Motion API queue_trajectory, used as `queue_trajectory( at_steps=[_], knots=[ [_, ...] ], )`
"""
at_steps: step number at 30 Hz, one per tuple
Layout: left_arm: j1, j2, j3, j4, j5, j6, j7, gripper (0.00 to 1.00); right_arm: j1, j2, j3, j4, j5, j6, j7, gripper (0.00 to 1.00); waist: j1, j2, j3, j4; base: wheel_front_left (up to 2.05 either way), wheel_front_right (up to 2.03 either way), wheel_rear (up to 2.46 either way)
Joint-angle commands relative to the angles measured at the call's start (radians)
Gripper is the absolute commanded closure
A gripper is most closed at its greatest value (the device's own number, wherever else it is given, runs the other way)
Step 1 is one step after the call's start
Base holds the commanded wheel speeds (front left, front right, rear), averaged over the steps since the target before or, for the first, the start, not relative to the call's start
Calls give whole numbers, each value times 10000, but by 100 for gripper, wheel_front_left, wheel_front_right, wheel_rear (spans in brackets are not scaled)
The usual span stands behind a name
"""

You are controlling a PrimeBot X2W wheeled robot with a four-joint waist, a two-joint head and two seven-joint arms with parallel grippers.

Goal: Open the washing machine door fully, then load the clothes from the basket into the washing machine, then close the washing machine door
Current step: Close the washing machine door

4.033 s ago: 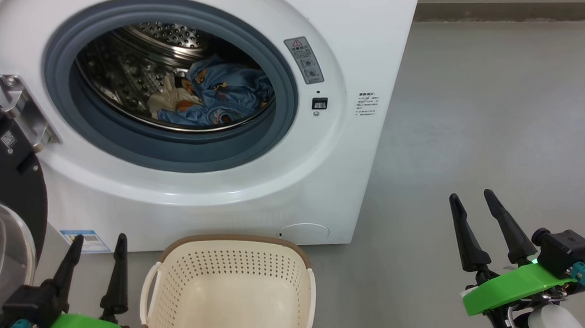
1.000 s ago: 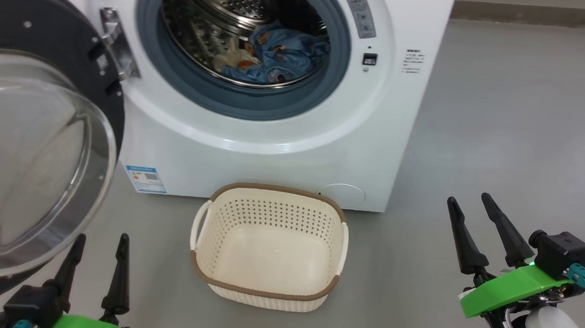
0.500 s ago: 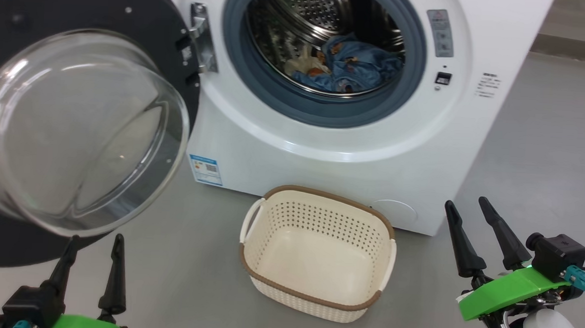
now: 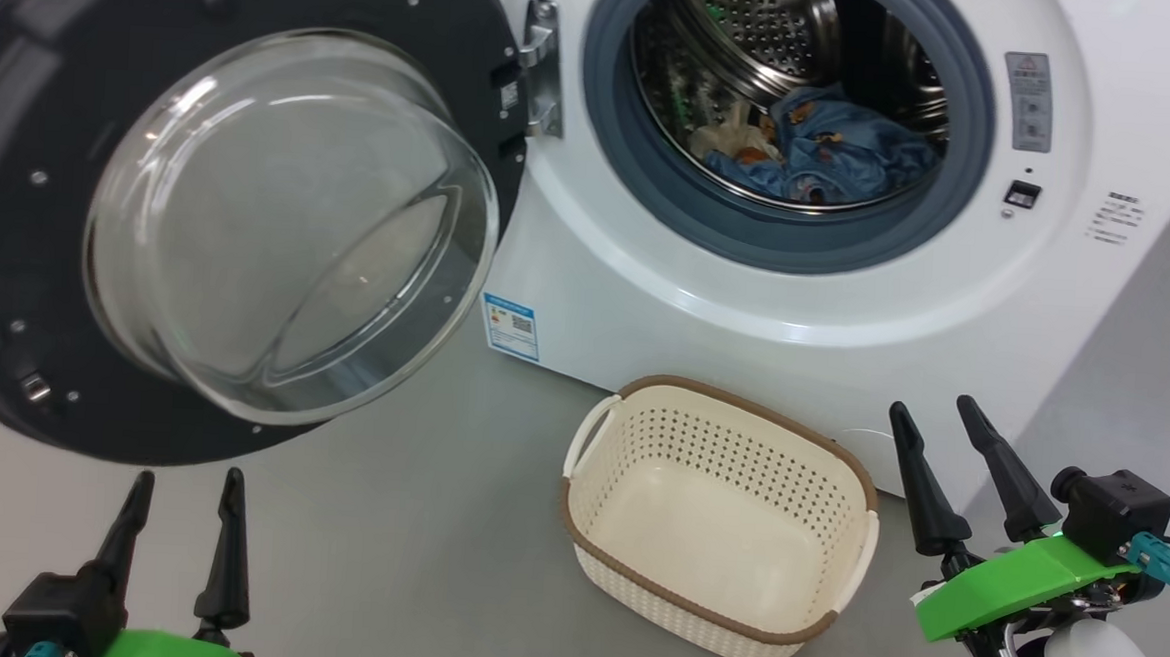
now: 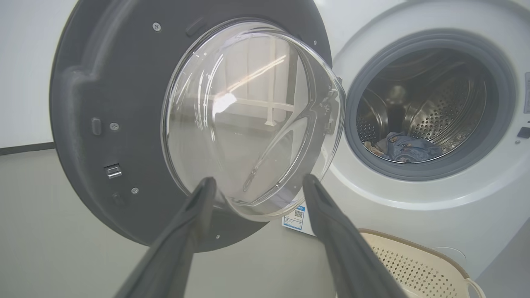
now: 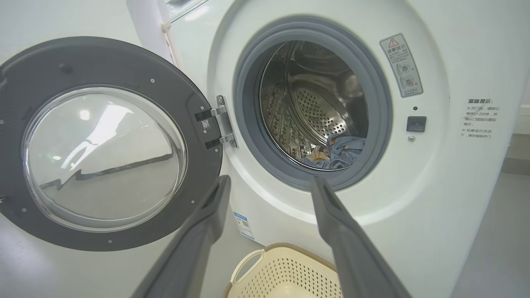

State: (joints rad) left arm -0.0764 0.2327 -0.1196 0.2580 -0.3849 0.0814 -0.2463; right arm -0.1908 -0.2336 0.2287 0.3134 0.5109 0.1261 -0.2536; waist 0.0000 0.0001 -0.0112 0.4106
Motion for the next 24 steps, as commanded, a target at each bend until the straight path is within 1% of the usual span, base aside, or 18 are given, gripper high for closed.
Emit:
queue_trajectory(
  at_steps=[1,9,24],
  knots=[
    [-138,258,345,-287,77,75,-62,0,112,-95,174,-196,124,46,-82,0,0,-1,-44,321,0,0,0],
    [-87,284,304,-348,49,156,-53,0,104,-83,203,-203,140,46,-82,0,0,-1,-117,926,0,0,0],
    [141,307,502,-584,-121,303,-98,0,-347,-138,679,13,274,46,-82,0,0,-1,12,1040,0,0,0]
  ],
)
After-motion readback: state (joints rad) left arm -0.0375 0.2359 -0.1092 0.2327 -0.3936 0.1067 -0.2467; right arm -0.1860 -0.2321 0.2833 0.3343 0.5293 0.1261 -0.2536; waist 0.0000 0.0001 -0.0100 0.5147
